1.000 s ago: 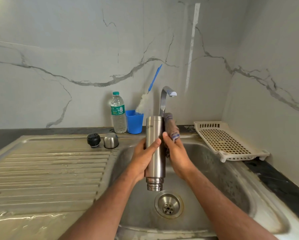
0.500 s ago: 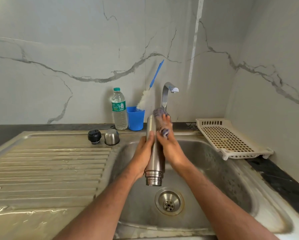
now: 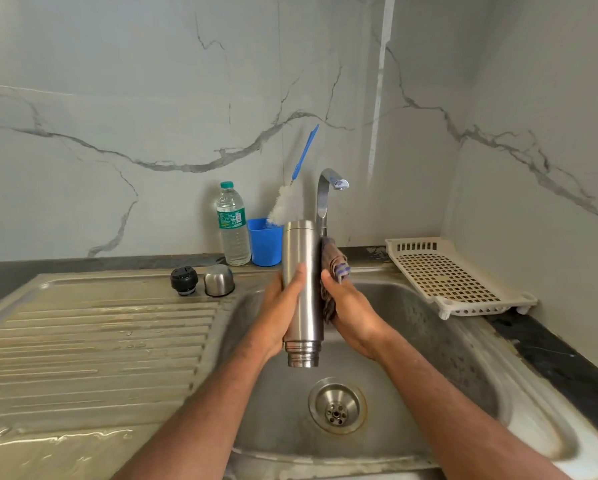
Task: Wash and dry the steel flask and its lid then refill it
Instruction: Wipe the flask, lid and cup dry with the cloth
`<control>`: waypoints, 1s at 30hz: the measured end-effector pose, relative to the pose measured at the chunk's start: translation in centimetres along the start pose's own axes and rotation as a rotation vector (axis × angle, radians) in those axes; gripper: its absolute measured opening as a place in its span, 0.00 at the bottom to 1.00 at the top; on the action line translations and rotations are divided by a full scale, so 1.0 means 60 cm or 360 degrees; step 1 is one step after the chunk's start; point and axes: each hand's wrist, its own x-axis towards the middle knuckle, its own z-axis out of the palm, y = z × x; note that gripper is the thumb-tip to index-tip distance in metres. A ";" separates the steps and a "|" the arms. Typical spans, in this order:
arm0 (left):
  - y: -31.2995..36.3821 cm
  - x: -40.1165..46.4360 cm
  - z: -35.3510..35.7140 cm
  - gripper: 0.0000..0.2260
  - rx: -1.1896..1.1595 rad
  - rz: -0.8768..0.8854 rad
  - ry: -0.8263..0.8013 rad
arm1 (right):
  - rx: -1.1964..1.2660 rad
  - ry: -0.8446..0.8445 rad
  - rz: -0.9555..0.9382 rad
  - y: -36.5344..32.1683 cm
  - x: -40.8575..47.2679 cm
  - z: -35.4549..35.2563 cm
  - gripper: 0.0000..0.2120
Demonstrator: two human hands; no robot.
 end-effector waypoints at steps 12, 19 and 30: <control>0.012 -0.003 -0.017 0.29 -0.0602 -0.0247 -0.0051 | -0.0561 -0.0545 -0.0076 0.010 -0.019 -0.029 0.26; -0.005 -0.011 -0.008 0.26 -0.0014 -0.0047 0.0008 | -0.0026 -0.0053 -0.0195 -0.012 0.001 0.006 0.20; 0.044 0.017 -0.061 0.17 -0.0689 0.0131 0.0553 | 0.0123 -0.0372 0.0271 0.018 -0.012 -0.017 0.20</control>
